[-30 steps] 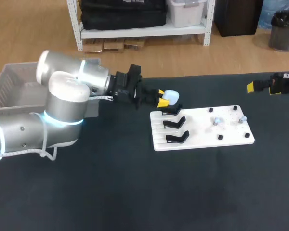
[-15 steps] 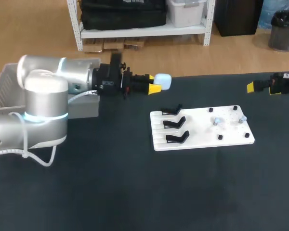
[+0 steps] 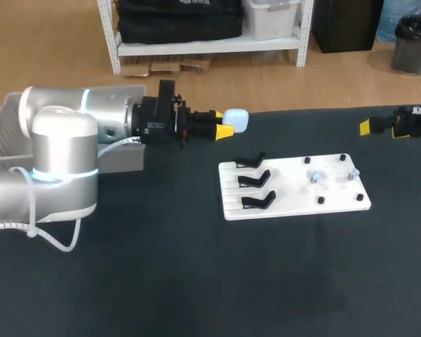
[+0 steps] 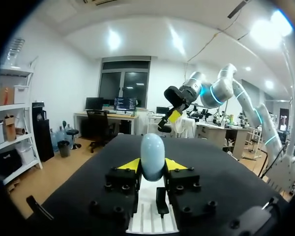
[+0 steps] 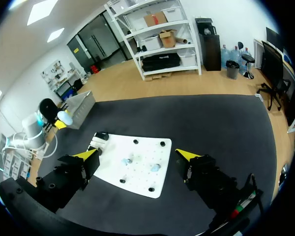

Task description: Pick up each earbud case from the left stands, insert the matching earbuds, close the lid, and place the case in the box.

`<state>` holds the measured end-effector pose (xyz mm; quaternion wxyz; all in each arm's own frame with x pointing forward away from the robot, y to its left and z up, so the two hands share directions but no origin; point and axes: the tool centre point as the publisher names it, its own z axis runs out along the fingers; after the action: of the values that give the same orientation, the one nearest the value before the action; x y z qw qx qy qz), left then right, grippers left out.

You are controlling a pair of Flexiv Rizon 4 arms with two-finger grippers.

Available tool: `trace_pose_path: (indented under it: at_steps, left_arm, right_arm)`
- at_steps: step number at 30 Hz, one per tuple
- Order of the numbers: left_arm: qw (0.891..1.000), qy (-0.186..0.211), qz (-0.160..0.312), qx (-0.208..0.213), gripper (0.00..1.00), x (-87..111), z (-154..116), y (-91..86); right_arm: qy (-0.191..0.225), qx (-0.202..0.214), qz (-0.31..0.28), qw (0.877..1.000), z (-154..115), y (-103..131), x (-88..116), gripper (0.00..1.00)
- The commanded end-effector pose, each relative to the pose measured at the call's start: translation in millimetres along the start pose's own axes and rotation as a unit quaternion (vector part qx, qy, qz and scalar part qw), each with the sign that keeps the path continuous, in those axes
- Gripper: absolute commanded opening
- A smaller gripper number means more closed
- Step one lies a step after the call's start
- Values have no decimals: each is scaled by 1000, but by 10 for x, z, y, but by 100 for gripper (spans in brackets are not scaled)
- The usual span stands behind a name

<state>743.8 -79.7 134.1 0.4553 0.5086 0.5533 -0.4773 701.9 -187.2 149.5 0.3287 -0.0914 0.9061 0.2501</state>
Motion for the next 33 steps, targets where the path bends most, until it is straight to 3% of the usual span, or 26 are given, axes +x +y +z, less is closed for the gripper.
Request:
trace_pose_path:
  at_steps: [1, 12, 24, 33]
  left_arm:
    - [1000, -2, 2, -5, 0, 7, 2, -22]
    - [1000, -2, 2, -5, 0, 7, 2, -22]
    - [998, -36, 21, 37, 0, -4, 196, -202]
    - [998, -38, 22, 43, 0, 24, 266, -226]
  right_arm:
    - [0, 0, 0, 1000, 3, -2, -1, 100]
    - [0, 0, 0, 1000, 3, -2, -1, 100]
    - [0, 0, 0, 1000, 3, -2, -1, 100]
    - [24, -34, -13, 999, 36, 438, 104, 100]
